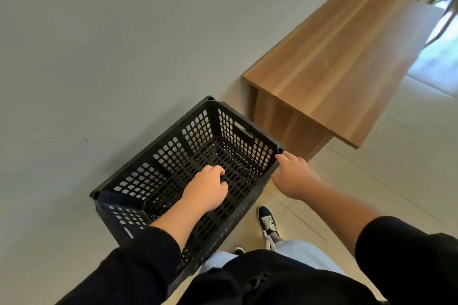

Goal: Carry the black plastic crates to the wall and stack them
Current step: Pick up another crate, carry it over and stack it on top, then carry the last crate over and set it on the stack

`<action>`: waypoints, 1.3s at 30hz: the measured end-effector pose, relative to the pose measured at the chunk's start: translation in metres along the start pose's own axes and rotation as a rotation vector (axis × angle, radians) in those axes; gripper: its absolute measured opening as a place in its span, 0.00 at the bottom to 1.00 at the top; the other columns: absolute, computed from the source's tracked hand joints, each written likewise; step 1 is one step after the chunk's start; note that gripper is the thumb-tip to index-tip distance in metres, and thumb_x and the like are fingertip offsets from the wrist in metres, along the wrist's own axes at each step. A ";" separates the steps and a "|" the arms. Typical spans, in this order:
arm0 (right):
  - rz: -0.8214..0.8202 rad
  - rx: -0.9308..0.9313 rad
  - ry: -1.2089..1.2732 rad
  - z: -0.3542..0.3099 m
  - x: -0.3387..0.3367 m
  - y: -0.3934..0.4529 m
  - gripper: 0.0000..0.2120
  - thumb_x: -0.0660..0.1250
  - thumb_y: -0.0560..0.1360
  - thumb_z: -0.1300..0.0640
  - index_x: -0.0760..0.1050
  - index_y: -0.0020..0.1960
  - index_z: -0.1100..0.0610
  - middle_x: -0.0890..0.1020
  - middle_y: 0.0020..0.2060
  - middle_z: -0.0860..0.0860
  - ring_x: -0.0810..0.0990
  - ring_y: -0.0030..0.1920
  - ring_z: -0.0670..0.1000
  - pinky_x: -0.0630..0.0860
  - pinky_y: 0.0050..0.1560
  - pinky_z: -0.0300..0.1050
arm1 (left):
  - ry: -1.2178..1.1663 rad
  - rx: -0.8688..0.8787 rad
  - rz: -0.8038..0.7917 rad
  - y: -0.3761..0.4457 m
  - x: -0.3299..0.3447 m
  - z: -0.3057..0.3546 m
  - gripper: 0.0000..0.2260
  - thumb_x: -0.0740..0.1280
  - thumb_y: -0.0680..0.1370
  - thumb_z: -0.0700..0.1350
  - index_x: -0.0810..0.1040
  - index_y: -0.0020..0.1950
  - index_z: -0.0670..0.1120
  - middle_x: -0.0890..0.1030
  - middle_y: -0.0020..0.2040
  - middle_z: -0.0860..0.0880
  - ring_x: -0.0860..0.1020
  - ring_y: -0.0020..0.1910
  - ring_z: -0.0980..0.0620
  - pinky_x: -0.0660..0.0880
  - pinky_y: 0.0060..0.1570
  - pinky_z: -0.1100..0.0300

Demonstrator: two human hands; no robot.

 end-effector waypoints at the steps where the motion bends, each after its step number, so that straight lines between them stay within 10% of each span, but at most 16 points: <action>1: -0.016 0.038 0.014 0.011 0.009 -0.012 0.30 0.61 0.82 0.46 0.59 0.82 0.50 0.63 0.81 0.53 0.62 0.79 0.61 0.64 0.77 0.61 | 0.027 0.037 -0.006 -0.002 0.003 0.011 0.19 0.59 0.85 0.52 0.69 0.77 0.53 0.68 0.76 0.50 0.79 0.56 0.48 0.79 0.50 0.51; 17: 0.193 0.535 0.418 0.254 0.060 -0.216 0.30 0.59 0.84 0.42 0.59 0.82 0.52 0.64 0.81 0.51 0.64 0.77 0.60 0.68 0.73 0.59 | 0.507 0.718 -0.170 -0.077 0.130 0.304 0.20 0.59 0.85 0.50 0.70 0.77 0.49 0.73 0.72 0.47 0.74 0.66 0.44 0.76 0.60 0.47; 39: 0.374 1.327 0.966 0.614 0.221 -0.606 0.30 0.60 0.81 0.42 0.62 0.80 0.51 0.69 0.76 0.56 0.66 0.75 0.62 0.69 0.72 0.59 | 1.060 1.344 -0.418 -0.342 0.495 0.686 0.23 0.59 0.84 0.50 0.66 0.80 0.50 0.71 0.74 0.48 0.75 0.68 0.44 0.76 0.57 0.50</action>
Point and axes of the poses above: each hand's wrist, its own y-axis towards the middle knuckle, its own x-axis out of the palm, z = x × y, the point moved 9 cm from there along y, towards the middle knuckle
